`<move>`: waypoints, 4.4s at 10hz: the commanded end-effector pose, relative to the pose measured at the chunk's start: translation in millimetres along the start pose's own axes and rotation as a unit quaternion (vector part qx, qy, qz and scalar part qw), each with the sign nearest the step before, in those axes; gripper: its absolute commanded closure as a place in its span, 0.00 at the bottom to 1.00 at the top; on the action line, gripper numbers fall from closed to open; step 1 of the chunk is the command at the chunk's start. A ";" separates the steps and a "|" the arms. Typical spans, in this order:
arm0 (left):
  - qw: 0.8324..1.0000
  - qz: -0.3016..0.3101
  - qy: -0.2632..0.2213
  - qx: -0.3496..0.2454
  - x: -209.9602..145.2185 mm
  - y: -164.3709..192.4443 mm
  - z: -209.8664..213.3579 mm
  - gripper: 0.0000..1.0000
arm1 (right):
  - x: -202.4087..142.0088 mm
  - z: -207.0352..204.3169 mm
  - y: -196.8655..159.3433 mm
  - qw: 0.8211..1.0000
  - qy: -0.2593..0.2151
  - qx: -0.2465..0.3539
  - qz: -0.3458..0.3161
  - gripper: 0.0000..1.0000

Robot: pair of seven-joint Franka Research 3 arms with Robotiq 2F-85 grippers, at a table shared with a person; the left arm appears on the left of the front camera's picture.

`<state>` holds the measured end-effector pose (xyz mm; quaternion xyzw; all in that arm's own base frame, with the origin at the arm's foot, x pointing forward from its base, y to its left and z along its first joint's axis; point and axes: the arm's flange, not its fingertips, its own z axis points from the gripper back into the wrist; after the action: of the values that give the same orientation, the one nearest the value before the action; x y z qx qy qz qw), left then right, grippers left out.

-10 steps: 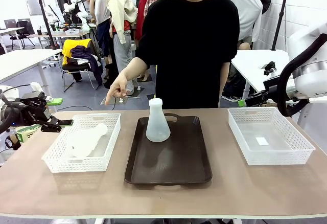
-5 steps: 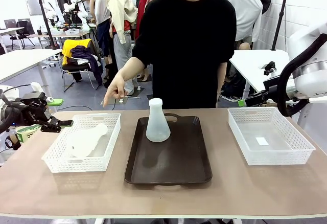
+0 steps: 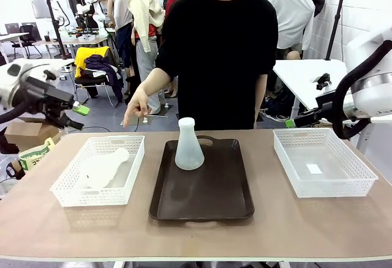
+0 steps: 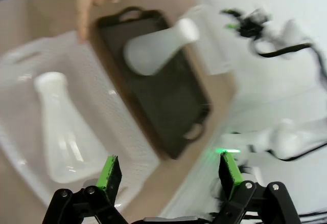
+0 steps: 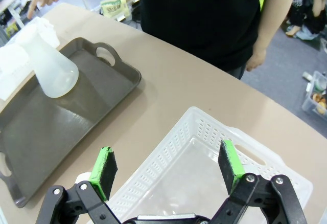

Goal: Prepare the laboratory tools.
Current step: Pick up the Big flask that the person points to, then place the picked Big flask upright in the Handle tray as directed by the person.

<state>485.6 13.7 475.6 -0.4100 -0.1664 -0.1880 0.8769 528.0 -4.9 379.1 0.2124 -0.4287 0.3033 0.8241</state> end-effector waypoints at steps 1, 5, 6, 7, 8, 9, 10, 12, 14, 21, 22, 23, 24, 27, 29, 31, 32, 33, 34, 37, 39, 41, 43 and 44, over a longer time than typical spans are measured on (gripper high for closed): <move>0.988 -0.021 0.088 0.127 27.1 -10.9 -23.7 0.00 | -0.3 0.6 -0.4 1.000 0.002 0.000 0.002 0.00; 0.924 -0.105 0.183 0.318 70.2 -38.9 -105.7 0.00 | -0.3 0.6 -0.4 1.000 0.002 0.000 0.002 0.00; 0.909 -0.107 0.195 0.353 75.4 -34.7 -127.3 0.00 | -0.3 0.6 -0.4 1.000 0.002 0.000 0.002 0.00; 0.900 -0.104 0.206 0.369 77.1 -26.2 -144.2 0.00 | -0.3 0.6 -0.4 1.000 0.002 0.000 0.002 0.00; 0.897 -0.090 0.225 0.369 77.5 -15.7 -160.0 0.00 | -0.3 0.6 -0.4 1.000 0.002 0.000 0.002 0.00; 0.898 -0.081 0.246 0.356 76.5 -3.5 -174.7 0.00 | -0.3 0.6 -0.4 1.000 0.002 0.000 0.002 0.00; 0.898 -0.076 0.237 0.362 76.3 8.4 -186.3 0.00 | -0.3 0.6 -0.4 1.000 0.002 0.000 0.002 0.00; 0.898 -0.060 0.232 0.369 74.3 27.7 -205.6 0.00 | -0.3 0.6 -0.4 1.000 0.002 0.000 0.002 0.00; 0.897 -0.050 0.230 0.375 74.3 39.0 -215.8 0.00 | -0.3 0.6 -0.4 1.000 0.002 0.000 0.002 0.00; 0.895 -0.036 0.223 0.384 78.0 63.2 -227.3 0.15 | -0.3 0.6 -0.4 1.000 0.002 0.000 0.002 0.00; 0.894 -0.040 0.222 0.388 78.4 60.8 -225.6 0.31 | -0.3 0.6 -0.4 1.000 0.002 0.000 0.002 0.00; 0.892 -0.040 0.223 0.391 79.4 58.4 -223.2 0.48 | -0.3 0.6 -0.4 1.000 0.002 0.000 0.002 0.00; 0.891 -0.037 0.227 0.391 80.3 58.1 -221.3 0.65 | -0.3 0.6 -0.4 1.000 0.002 0.000 0.002 0.00; 0.890 -0.028 0.234 0.392 78.2 62.7 -222.8 1.00 | -0.3 0.6 -0.4 1.000 0.002 0.000 0.002 0.00; 0.890 -0.019 0.242 0.386 73.3 68.6 -225.6 1.00 | -0.3 0.6 -0.4 1.000 0.002 0.000 0.002 0.00; 0.898 0.018 0.262 0.353 61.8 77.3 -225.7 1.00 | -0.3 0.6 -0.4 1.000 0.002 0.000 0.002 0.00; 0.898 -0.032 0.230 0.374 76.5 61.5 -219.7 1.00 | -0.3 0.6 -0.4 1.000 0.002 0.000 0.002 0.00; 0.898 -0.032 0.230 0.374 76.5 61.5 -219.7 1.00 | -0.3 0.6 -0.4 1.000 0.002 0.000 0.002 0.00; 0.898 -0.032 0.230 0.374 76.5 61.5 -219.7 1.00 | -0.3 0.6 -0.4 1.000 0.002 0.000 0.002 0.00; 0.898 -0.032 0.230 0.374 76.5 61.5 -219.7 1.00 | -0.3 0.6 -0.4 1.000 0.002 0.000 0.002 0.00; 0.898 -0.032 0.230 0.374 76.5 61.5 -219.7 1.00 | -0.3 0.6 -0.4 1.000 0.002 0.000 0.002 0.00; 0.898 -0.032 0.230 0.374 76.5 61.5 -219.7 1.00 | -0.3 0.6 -0.4 1.000 0.002 0.000 0.002 0.00; 0.898 -0.032 0.230 0.374 76.5 61.5 -219.7 1.00 | -0.3 0.6 -0.4 1.000 0.002 0.000 0.002 0.00; 0.898 -0.032 0.230 0.374 76.5 61.5 -219.7 1.00 | -0.3 0.6 -0.4 1.000 0.002 0.000 0.002 0.00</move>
<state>610.7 -136.7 337.8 0.0044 -0.0255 -0.2262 0.9737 528.1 -5.0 379.2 0.2123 -0.4288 0.3033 0.8240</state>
